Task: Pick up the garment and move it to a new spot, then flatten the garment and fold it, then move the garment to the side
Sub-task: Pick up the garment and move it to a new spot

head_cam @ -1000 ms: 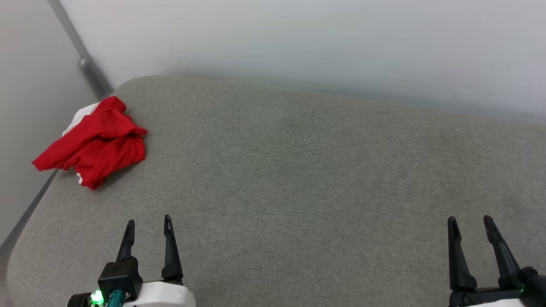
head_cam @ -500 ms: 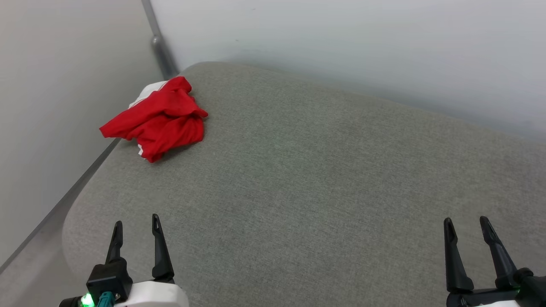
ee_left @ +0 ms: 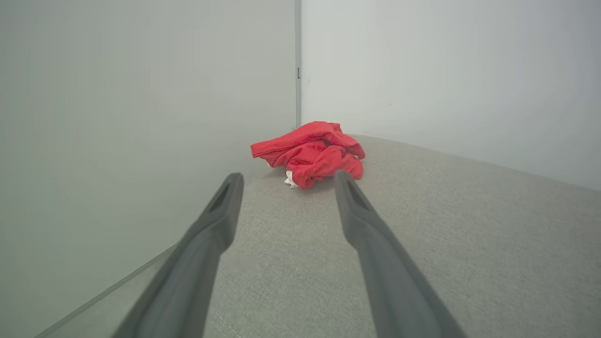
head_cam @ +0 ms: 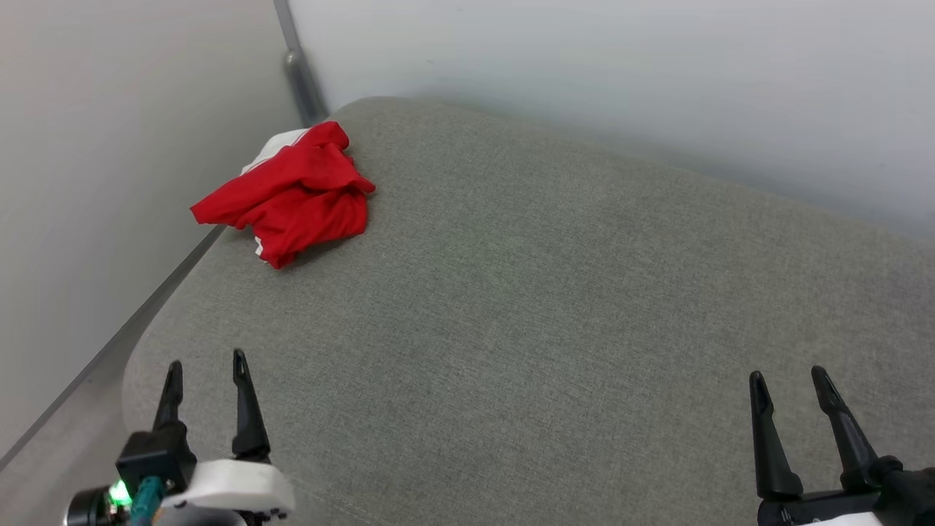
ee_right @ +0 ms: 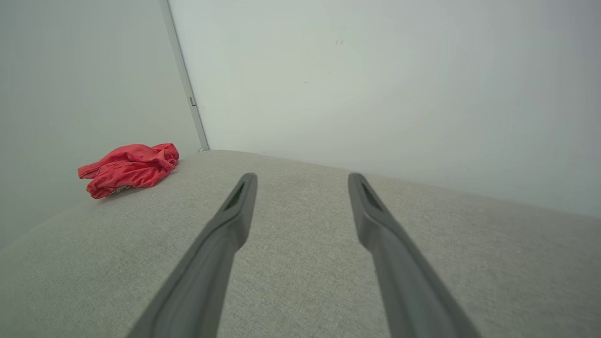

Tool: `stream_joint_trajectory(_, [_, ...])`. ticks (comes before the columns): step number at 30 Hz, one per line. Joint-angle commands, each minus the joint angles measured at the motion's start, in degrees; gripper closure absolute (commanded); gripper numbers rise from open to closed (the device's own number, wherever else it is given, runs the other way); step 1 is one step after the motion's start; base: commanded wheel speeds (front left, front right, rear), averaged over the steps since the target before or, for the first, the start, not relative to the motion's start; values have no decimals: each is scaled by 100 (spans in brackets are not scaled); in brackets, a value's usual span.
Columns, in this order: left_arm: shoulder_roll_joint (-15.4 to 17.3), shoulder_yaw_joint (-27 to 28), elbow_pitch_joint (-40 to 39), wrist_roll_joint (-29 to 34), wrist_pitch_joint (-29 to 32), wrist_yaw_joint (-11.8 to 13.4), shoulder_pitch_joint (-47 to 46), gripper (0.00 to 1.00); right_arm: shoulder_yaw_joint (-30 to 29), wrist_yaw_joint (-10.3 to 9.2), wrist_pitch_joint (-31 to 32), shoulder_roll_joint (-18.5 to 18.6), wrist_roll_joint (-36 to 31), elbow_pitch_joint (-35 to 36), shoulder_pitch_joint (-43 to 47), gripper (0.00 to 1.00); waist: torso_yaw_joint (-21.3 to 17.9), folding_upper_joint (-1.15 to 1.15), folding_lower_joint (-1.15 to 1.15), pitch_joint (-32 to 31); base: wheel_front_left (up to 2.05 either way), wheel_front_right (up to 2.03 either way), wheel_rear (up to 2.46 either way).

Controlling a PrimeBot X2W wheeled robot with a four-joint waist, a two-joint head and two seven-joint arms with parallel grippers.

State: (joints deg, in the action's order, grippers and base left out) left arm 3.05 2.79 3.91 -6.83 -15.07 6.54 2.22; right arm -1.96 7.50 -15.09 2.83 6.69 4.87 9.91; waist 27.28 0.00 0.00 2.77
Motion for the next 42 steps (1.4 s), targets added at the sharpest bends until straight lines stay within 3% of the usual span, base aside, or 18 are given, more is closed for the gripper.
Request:
stream_joint_trajectory(1, [44,67,21,18,-16,-59,-169,0,-5,-2,-12,10,-52,37,-45,0,-33,0,0,62,0,0,0])
stream_joint_trajectory(5, [194,373,199,-25,-16,-363,-764,0,-35,-2,-12,9,-145,101,-166,0,-108,0,0,299,0,0,0])
stream_joint_trajectory(11, [488,950,345,-203,-16,-512,-1924,0,-86,-2,-12,9,-449,416,-448,0,-338,0,0,940,0,0,0])
stream_joint_trajectory(18, [1231,1343,572,-279,-15,-856,-3349,0,-186,-2,-12,10,-849,933,-918,0,-645,0,0,1896,0,0,0])
stream_joint_trajectory(19, [1536,1460,883,-408,-15,-993,-3952,0,-216,-2,-12,10,-960,1161,-1072,0,-737,0,0,2246,0,0,0])
stream_joint_trajectory(27, [2419,1707,2179,-1423,586,-1337,-5584,0,-214,-2,-12,10,-1391,1729,-1369,0,-976,0,0,2996,0,0,0])
stream_joint_trajectory(35, [3466,1039,3071,-2378,1681,-1391,-6187,0,-239,-2,-12,9,-1602,2170,-1431,0,-1113,0,0,3518,0,0,0])
stream_joint_trajectory(42, [3844,172,3644,-3825,3352,-1391,-6175,0,-131,-2,-12,36,-1818,2473,-1481,0,-1150,0,0,3852,0,0,0])
